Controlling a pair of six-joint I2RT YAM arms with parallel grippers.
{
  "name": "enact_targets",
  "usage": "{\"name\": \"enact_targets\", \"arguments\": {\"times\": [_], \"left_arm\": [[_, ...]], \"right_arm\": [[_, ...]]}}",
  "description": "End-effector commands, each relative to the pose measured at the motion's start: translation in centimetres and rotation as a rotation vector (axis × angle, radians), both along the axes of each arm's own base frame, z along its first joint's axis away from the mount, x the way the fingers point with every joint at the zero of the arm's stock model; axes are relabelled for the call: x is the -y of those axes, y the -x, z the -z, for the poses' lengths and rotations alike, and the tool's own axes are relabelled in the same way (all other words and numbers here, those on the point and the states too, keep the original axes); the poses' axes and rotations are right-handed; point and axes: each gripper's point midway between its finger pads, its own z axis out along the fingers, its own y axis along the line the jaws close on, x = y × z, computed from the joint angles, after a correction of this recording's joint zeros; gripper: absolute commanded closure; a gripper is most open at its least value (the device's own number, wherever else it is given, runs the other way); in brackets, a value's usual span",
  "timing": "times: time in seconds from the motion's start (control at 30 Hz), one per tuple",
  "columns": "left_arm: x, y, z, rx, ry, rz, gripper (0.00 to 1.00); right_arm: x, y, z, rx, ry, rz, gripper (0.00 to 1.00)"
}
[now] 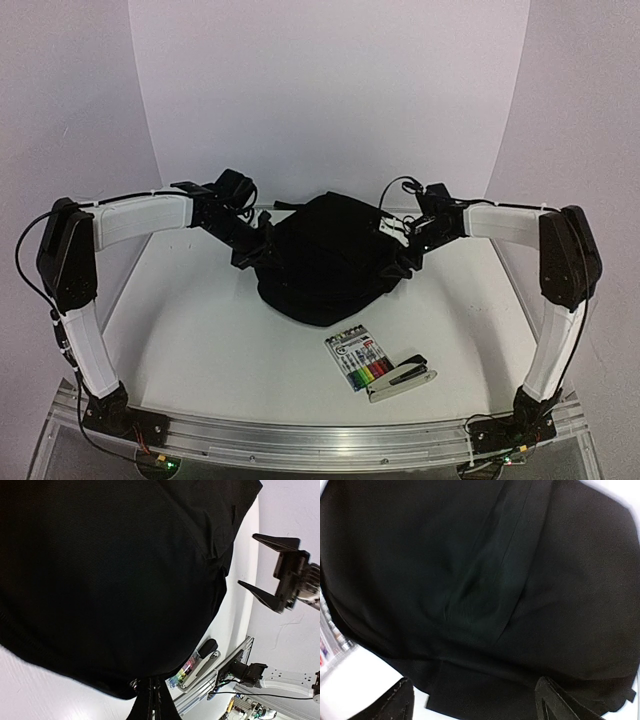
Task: Pack the student bag
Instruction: Zip the student bag at the center of the board.
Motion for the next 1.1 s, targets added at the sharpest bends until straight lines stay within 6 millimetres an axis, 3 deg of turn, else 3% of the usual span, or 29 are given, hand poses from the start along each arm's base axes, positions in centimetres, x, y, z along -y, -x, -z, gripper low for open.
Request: {"name": "enact_targets", "arguments": {"times": [0.0, 0.27, 0.4, 0.5, 0.6, 0.7, 0.87, 0.97, 1.07], "left_arm": [[2.3, -1.3, -3.2, 0.065, 0.101, 0.050, 1.00], [2.3, -1.3, -3.0, 0.045, 0.106, 0.043, 1.00], [2.1, -1.3, -3.0, 0.042, 0.108, 0.024, 1.00], [1.8, -1.4, -2.8, 0.039, 0.108, 0.003, 1.00], [1.6, -1.5, -3.0, 0.045, 0.106, -0.005, 1.00], [1.3, -1.5, -2.9, 0.047, 0.100, -0.011, 1.00], [0.5, -1.4, -2.2, 0.035, 0.079, -0.028, 1.00], [-1.2, -1.8, -1.2, 0.029, 0.019, -0.075, 1.00], [-3.7, -2.6, -0.5, 0.021, -0.025, -0.139, 1.00]], "right_arm": [[-5.4, 2.9, -7.1, 0.028, -0.131, -0.027, 0.15], [-13.9, 7.6, -6.1, -0.123, -0.192, -0.078, 0.23], [-16.6, 8.4, -4.8, -0.148, -0.198, -0.072, 0.25], [-17.5, 8.7, -2.9, -0.154, -0.170, -0.071, 0.26], [-16.9, 8.2, -0.2, -0.148, -0.105, -0.036, 0.35], [-15.7, 7.7, 1.3, -0.117, -0.045, -0.006, 0.43], [-13.2, 7.2, 0.8, -0.098, -0.026, 0.038, 0.97], [-10.7, 6.7, -0.4, -0.055, -0.012, 0.064, 1.00], [-6.4, 6.0, -0.1, -0.025, 0.035, 0.085, 1.00]]}}
